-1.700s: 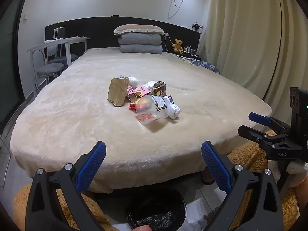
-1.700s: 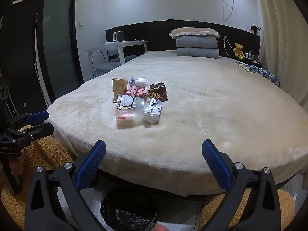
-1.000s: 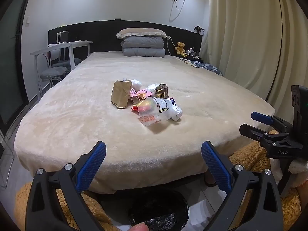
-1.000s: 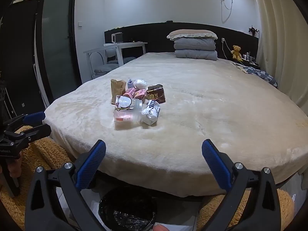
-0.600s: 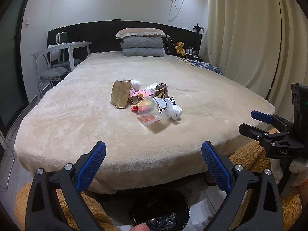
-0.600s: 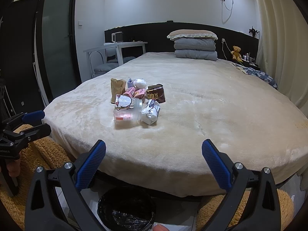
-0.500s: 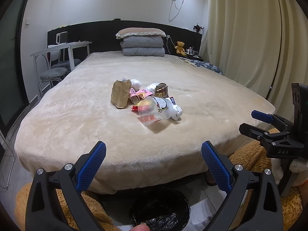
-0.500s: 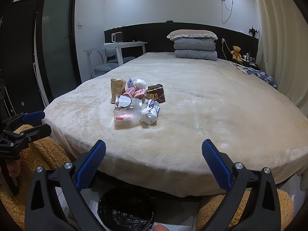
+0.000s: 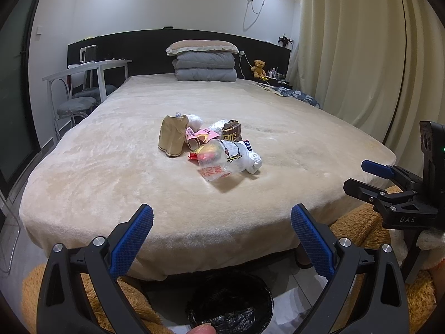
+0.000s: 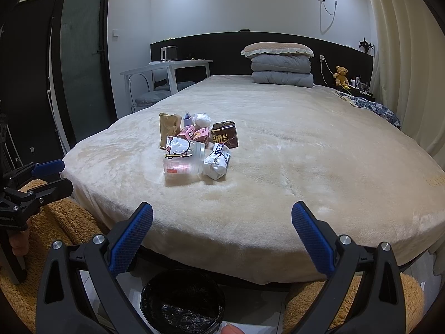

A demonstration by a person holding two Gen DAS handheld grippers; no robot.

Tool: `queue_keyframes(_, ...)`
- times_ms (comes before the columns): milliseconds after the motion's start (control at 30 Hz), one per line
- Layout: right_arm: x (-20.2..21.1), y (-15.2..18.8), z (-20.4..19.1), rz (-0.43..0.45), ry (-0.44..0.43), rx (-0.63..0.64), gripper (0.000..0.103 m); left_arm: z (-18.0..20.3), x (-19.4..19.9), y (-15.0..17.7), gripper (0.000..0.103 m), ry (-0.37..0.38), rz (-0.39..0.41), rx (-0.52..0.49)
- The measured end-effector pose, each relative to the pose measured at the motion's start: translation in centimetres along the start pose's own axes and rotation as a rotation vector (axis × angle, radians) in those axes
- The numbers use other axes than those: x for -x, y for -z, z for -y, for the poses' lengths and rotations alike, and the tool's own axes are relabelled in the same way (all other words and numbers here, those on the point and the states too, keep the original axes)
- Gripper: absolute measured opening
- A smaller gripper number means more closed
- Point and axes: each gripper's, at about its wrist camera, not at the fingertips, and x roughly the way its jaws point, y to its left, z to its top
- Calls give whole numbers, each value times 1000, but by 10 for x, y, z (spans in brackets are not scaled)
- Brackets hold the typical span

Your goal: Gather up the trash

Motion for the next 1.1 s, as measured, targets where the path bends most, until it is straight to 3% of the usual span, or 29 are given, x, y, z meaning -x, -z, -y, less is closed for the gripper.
queue_keyframes(1100,-10,-3,2,-39,-40,2,99,-8,4,-4,96,37,3,58)
